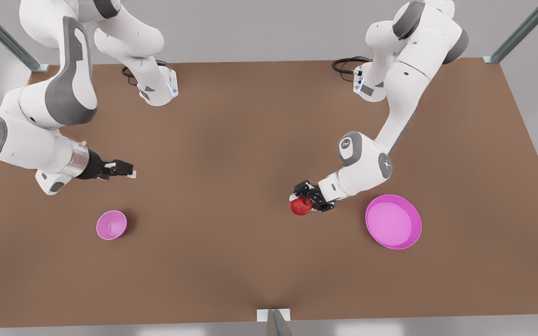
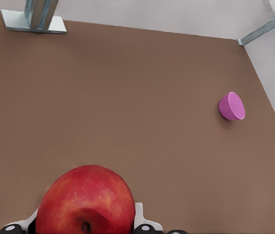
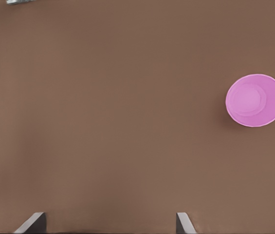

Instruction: Use the left arm to pick up the apple from the plate, transfer it to the gripper of the right arm, and then use the right arm to place it into the bowl

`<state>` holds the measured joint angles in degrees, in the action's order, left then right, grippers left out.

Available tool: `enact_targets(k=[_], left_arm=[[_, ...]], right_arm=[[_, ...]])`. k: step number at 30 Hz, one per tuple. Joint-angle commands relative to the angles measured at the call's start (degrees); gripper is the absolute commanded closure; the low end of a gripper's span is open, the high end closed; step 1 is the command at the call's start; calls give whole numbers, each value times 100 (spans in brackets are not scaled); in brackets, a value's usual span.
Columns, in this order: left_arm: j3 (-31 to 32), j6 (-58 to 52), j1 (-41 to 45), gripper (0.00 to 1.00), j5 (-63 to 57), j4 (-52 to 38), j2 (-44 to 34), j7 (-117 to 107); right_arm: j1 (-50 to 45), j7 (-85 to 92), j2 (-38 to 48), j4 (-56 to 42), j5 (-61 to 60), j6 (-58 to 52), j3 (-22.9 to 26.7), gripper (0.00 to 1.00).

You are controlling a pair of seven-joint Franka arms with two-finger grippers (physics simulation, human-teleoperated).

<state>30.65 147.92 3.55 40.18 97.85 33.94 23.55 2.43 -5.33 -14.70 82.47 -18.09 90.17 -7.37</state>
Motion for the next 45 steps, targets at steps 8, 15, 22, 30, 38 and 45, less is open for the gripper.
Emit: enact_targets(k=[8, 15, 22, 30, 38, 45], left_arm=[[82, 140, 1007, 19, 4103, -697, 736, 8342], [73, 193, 1552, 21, 4428, -1637, 1387, 8808], [73, 193, 1666, 22, 4428, -1954, 1589, 9493], [82, 193, 1719, 21, 4525, -2015, 1607, 9502], [73, 193, 1763, 20, 4542, -2094, 1677, 9511], [73, 184, 1763, 20, 4542, -2094, 1686, 9528]], right_arm=[[-823, 24, -965, -3, -3086, 1644, -19, 0], [-814, 1324, -1202, 639, -4695, 1741, -27, 0], [-744, 2247, -1263, 1069, -5169, 1697, -36, 0], [-639, 3267, -1527, 1351, -5863, 1636, -150, 0], [-516, 4084, -1949, 1439, -6356, 1064, -168, 0], [-454, 4611, -1993, 1685, -6487, 818, -265, 0]])
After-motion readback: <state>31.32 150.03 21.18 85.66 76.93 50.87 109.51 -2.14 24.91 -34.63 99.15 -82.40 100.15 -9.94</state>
